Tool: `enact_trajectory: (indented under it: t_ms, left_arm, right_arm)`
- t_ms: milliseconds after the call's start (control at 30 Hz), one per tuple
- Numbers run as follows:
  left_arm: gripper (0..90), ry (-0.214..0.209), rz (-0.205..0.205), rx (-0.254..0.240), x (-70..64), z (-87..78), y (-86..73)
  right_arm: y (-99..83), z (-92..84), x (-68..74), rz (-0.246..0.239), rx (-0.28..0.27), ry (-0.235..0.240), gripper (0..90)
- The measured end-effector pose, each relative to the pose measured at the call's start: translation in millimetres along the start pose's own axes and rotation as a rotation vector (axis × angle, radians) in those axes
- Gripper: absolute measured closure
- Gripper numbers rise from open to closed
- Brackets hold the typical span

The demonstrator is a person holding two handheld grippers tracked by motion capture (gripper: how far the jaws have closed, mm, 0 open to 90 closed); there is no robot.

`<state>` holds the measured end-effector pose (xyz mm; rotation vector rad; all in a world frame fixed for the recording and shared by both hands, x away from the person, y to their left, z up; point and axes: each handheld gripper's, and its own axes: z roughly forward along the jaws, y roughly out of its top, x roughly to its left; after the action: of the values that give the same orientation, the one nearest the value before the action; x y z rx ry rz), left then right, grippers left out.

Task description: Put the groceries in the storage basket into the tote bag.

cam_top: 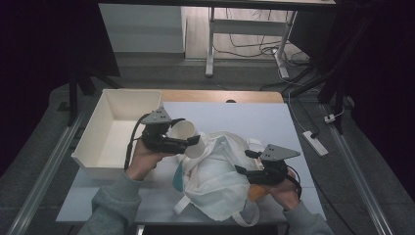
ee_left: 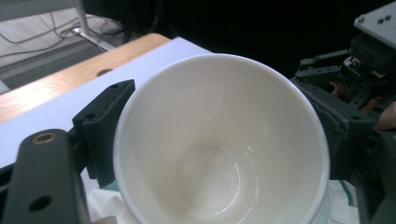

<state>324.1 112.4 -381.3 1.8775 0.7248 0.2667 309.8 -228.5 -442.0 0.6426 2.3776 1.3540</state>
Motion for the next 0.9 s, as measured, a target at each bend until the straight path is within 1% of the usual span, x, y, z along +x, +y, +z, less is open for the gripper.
enact_trajectory:
  t_ms: [233,500,667,800,900]
  left_arm:
    - [19.1,-0.027,0.017,0.045,-9.3,20.8,-1.1]
    - [19.1,-0.054,0.019,0.077,-15.2,40.6,-2.5]
    - [19.1,-0.068,0.025,0.09,-18.9,49.7,-3.5]
    - [19.0,-0.076,0.029,0.098,-21.6,54.8,-4.0]
    - [19.0,-0.079,0.031,0.101,-24.4,58.3,-4.2]
  right_arm:
    - [9.7,7.9,13.4,-0.019,-0.012,0.013,26.9]
    - [18.9,19.2,24.1,-0.034,-0.033,0.024,22.0]
    - [26.2,29.8,30.7,-0.046,-0.039,0.024,18.5]
    - [29.5,35.8,33.7,-0.052,-0.042,0.005,16.8]
    - [32.2,39.3,34.4,-0.041,-0.056,0.004,16.1]
